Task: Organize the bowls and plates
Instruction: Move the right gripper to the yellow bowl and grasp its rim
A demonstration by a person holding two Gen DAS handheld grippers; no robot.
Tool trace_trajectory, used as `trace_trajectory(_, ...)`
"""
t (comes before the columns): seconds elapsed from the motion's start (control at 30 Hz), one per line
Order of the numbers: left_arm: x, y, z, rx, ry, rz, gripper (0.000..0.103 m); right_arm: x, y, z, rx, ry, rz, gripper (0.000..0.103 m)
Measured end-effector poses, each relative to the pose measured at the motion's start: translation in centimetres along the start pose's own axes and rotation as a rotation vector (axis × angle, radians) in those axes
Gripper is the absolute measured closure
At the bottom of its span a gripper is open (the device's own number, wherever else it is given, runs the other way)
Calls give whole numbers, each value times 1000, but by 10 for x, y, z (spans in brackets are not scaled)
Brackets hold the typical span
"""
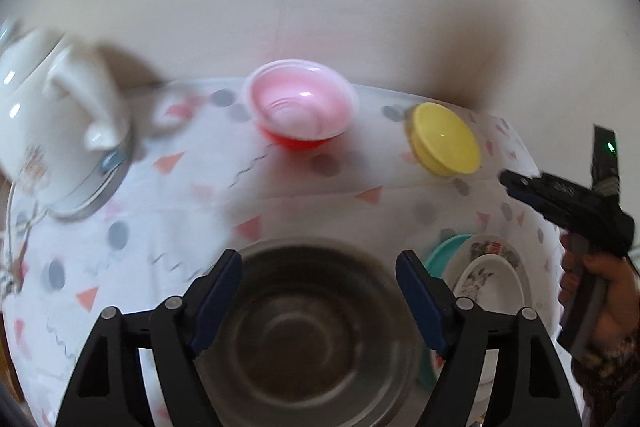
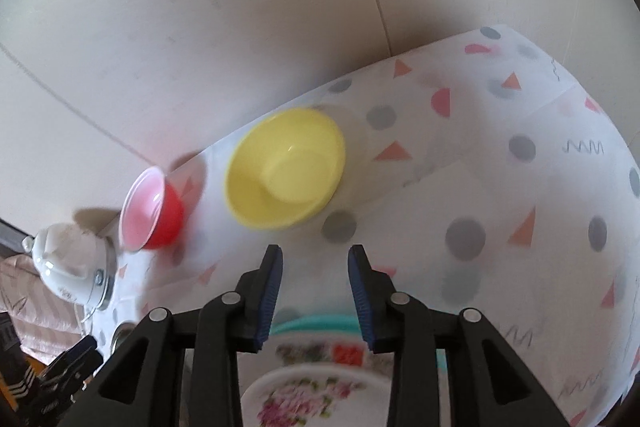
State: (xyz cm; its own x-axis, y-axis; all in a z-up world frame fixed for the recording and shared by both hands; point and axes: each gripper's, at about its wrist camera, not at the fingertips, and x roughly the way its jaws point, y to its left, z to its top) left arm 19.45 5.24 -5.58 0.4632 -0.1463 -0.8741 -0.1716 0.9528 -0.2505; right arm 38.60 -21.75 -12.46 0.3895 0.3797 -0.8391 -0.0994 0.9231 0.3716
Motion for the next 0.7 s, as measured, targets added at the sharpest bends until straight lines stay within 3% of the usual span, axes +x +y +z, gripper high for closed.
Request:
trace_trajectory(0.23, 23, -44, 26, 72, 44, -11, 22, 32, -17, 35, 48, 24, 26, 69)
trace_trajectory(0.47, 46, -69, 45, 82, 76, -15, 22, 63, -23, 45, 61, 67, 67, 69)
trace_trajectory(0.7, 71, -88, 60, 100, 86, -9, 22, 76, -20, 43, 7, 102, 99, 86)
